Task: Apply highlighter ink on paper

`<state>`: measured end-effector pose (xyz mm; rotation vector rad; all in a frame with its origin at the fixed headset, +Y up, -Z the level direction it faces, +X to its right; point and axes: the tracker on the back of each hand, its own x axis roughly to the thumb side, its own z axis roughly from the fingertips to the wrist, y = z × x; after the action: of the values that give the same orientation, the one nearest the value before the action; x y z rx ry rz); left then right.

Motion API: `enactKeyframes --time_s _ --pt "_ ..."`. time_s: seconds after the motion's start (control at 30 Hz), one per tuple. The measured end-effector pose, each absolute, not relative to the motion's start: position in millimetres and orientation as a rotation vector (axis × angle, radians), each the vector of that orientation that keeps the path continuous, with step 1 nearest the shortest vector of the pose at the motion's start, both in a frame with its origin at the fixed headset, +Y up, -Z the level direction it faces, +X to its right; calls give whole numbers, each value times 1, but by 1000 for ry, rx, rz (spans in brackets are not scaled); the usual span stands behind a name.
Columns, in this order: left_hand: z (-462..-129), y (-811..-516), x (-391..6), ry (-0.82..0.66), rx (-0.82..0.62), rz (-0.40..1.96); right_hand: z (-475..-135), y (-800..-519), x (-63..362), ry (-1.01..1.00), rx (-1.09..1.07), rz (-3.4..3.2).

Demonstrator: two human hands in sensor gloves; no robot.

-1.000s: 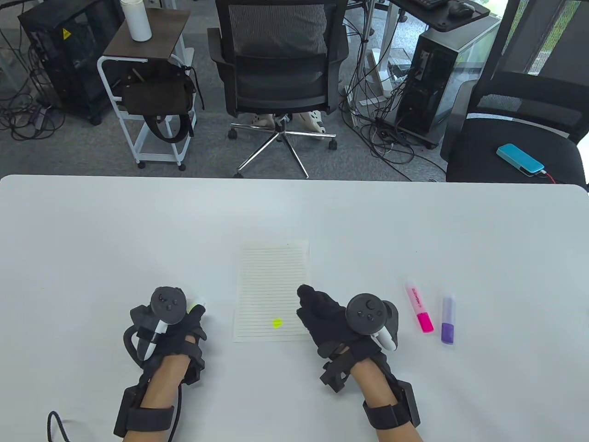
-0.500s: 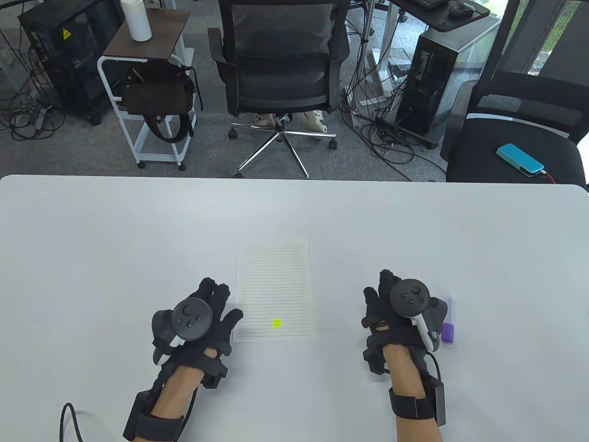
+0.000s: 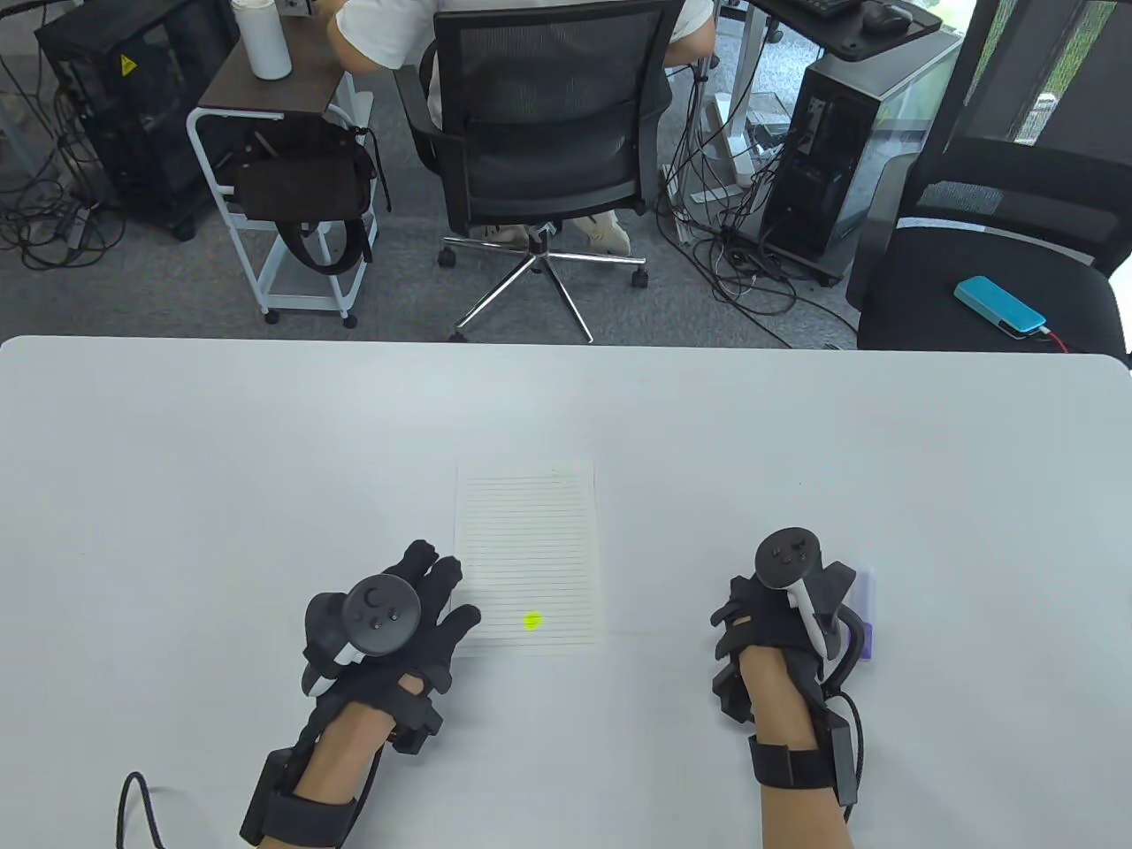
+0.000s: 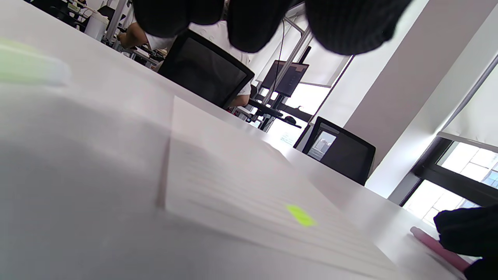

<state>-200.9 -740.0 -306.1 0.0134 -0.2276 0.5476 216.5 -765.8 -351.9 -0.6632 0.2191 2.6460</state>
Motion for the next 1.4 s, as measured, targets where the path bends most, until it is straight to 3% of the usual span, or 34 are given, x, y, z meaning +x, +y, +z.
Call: enactKeyframes --time_s 0.33,0.83,0.93,1.07,1.27,1.4 --pt "-307 -743 -198 -232 -5 529 -352 -768 222 218 -844 2680" --pt "-307 -745 -195 -242 -4 519 -353 -762 203 402 -598 2754" --pt "-307 -745 -194 -245 -2 516 -350 -762 202 430 -475 2627" --pt "-306 -745 -191 -263 1 526 -344 -752 192 291 -242 2450" --pt "-301 -743 -180 -280 27 467 -335 -741 150 137 140 1944" --pt "-297 -741 -175 -324 50 594 -330 -746 115 118 313 1815"
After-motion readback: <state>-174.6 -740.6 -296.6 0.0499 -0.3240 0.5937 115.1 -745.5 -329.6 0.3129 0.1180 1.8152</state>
